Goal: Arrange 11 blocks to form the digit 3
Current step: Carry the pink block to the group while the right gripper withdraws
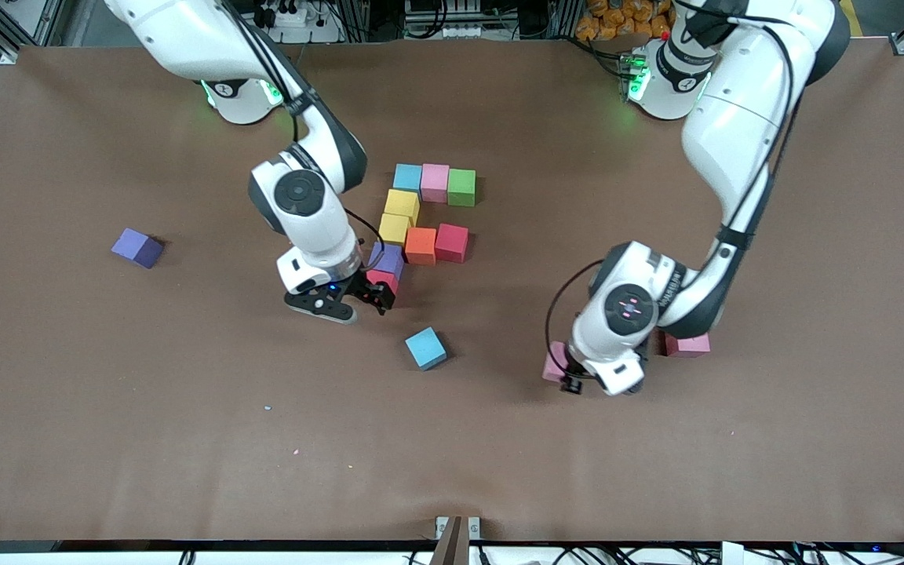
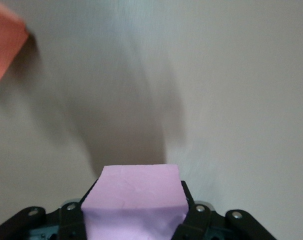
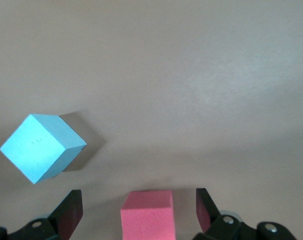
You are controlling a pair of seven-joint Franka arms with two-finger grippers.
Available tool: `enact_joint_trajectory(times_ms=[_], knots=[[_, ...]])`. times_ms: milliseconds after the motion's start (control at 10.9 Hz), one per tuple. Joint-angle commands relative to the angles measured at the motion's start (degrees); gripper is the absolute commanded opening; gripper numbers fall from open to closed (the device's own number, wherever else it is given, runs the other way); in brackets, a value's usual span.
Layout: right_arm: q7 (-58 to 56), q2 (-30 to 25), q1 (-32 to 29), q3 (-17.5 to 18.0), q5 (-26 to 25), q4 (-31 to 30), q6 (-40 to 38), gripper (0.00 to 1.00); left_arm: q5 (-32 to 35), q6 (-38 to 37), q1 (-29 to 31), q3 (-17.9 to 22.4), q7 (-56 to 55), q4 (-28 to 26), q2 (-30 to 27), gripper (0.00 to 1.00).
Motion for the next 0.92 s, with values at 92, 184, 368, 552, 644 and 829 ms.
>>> enact_joint_trajectory(times_ms=[92,184,368,552,644,829], knots=[[-9.03,-3.92,-8.81,5.91,1.73,5.6,-14.59,1.0,0.09,-8.41,-6.41,0.95,-0.06,4.23,-1.27,0.36],[-13.15,-4.27,-10.75,6.18,2.96,7.97,-18.72,1.0,-0.09,-9.03,-8.35,0.78,-0.41,4.42,-1.27,0.36],[-21.06,-4.62,-14.44,6.27,5.51,12.02,-25.32,1.0,-0.61,-10.44,-11.16,0.69,-3.64,6.25,-0.92,0.36],[-28.28,-6.03,-17.87,6.19,7.71,14.58,-30.34,1.0,-0.62,-10.53,-14.5,0.77,-8.56,7.75,-0.31,0.36],[-31.53,-6.64,-19.72,6.19,8.16,15.2,-32.19,1.0,-0.7,-10.53,-15.47,0.69,-11.89,8.8,0.39,0.36],[-36.81,-9.01,-22.45,5.93,10.52,15.29,-33.52,1.0,-2.36,-10.19,-16.8,0.69,-16.92,11.27,1.88,0.36]])
